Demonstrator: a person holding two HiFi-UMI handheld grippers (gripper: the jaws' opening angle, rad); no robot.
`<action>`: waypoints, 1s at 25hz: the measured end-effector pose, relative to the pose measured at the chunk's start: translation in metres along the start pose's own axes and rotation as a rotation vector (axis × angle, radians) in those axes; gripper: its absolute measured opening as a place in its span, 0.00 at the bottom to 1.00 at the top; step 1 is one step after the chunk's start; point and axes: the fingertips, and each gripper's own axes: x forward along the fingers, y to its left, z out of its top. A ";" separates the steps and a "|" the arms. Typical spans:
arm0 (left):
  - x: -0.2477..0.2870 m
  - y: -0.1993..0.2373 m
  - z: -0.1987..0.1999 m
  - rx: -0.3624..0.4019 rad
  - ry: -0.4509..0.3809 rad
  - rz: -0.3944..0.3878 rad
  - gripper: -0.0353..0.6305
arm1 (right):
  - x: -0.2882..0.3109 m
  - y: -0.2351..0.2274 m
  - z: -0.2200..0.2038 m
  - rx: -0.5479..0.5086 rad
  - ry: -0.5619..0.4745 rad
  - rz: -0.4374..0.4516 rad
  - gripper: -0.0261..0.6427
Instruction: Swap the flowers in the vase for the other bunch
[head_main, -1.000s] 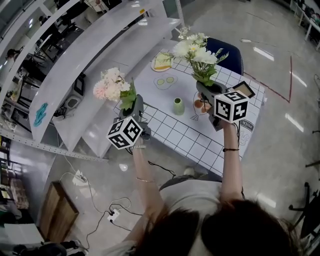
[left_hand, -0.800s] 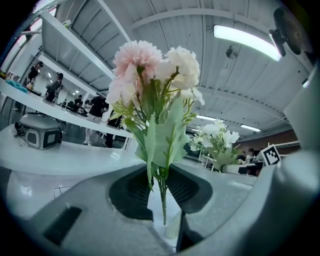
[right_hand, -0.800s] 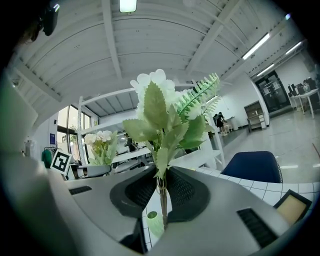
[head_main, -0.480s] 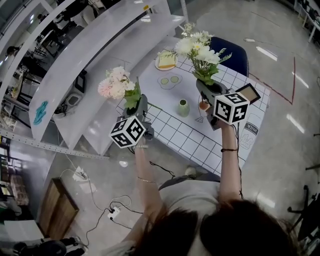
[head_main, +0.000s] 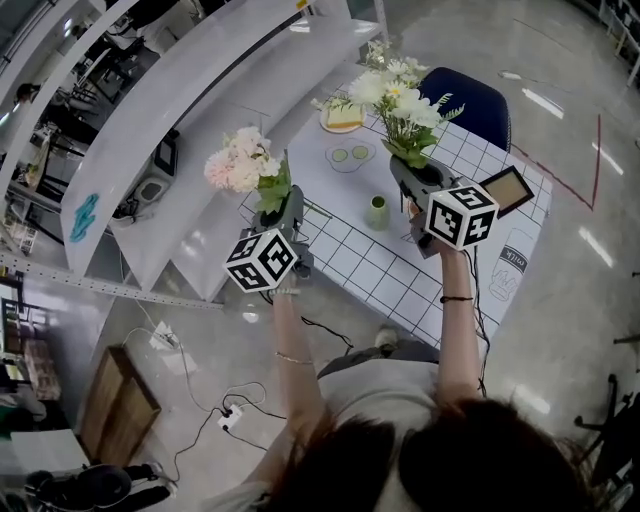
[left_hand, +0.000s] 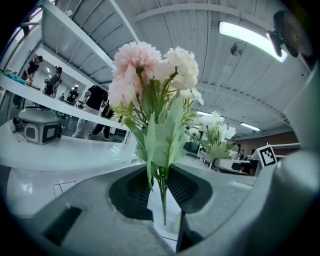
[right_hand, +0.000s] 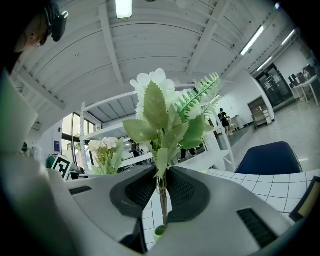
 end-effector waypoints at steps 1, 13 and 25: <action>-0.001 0.000 -0.001 0.003 0.003 -0.003 0.17 | 0.001 0.001 -0.001 0.002 -0.002 0.002 0.12; -0.001 0.009 -0.013 -0.014 0.040 -0.021 0.17 | 0.018 0.010 -0.005 0.021 -0.056 0.026 0.12; -0.001 0.025 -0.019 -0.028 0.054 -0.016 0.17 | 0.030 0.012 0.003 0.009 -0.106 0.026 0.12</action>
